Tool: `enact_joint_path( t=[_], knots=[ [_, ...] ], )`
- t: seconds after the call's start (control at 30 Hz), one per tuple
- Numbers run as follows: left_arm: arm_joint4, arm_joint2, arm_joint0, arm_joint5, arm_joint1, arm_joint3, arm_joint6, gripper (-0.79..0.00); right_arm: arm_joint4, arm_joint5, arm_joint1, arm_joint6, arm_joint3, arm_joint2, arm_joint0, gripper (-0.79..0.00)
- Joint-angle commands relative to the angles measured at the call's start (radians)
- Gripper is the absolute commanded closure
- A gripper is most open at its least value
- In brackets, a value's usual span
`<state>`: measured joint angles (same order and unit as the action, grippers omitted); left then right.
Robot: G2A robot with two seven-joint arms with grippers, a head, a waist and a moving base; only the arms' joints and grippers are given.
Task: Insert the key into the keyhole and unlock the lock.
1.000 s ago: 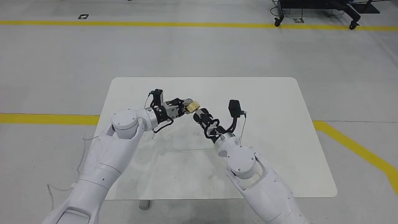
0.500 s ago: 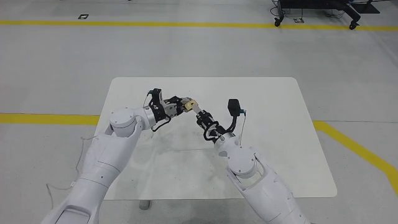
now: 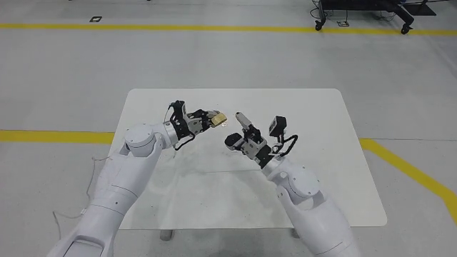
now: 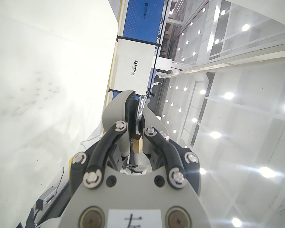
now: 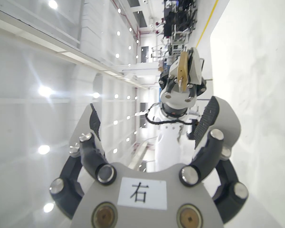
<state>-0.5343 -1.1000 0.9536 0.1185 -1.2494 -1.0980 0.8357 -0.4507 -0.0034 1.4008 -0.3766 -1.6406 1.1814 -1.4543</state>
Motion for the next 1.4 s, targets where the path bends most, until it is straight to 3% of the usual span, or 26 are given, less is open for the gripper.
enact_joint_path(
  t=[0.0, 0.33, 0.7, 0.87, 0.97, 1.37],
  knots=[
    [0.0, 0.0, 0.001, -0.004, 0.0, 0.0, -0.001, 0.0, -0.077, 0.027, 0.002, -0.044, 0.036, -0.001, 0.016, -0.369],
    [0.005, -0.002, 0.005, -0.016, -0.001, -0.004, -0.006, 0.0, -0.183, 0.034, 0.015, -0.084, 0.172, -0.041, 0.095, -0.292],
    [0.011, -0.003, 0.009, -0.02, -0.001, -0.01, -0.005, 0.0, -0.285, 0.076, 0.015, -0.139, 0.237, -0.025, 0.125, -0.268],
    [0.017, -0.003, 0.01, -0.023, -0.001, -0.012, -0.006, 0.0, -0.309, 0.095, 0.016, -0.143, 0.252, -0.028, 0.135, -0.154],
    [0.018, -0.004, 0.01, -0.021, -0.001, -0.013, -0.006, 0.0, -0.364, 0.131, 0.018, -0.155, 0.271, -0.026, 0.149, 0.0],
    [0.058, -0.001, 0.016, -0.035, 0.001, -0.027, -0.02, 0.0, -0.465, 0.183, 0.023, -0.179, 0.327, -0.023, 0.183, 0.0]
  ],
)
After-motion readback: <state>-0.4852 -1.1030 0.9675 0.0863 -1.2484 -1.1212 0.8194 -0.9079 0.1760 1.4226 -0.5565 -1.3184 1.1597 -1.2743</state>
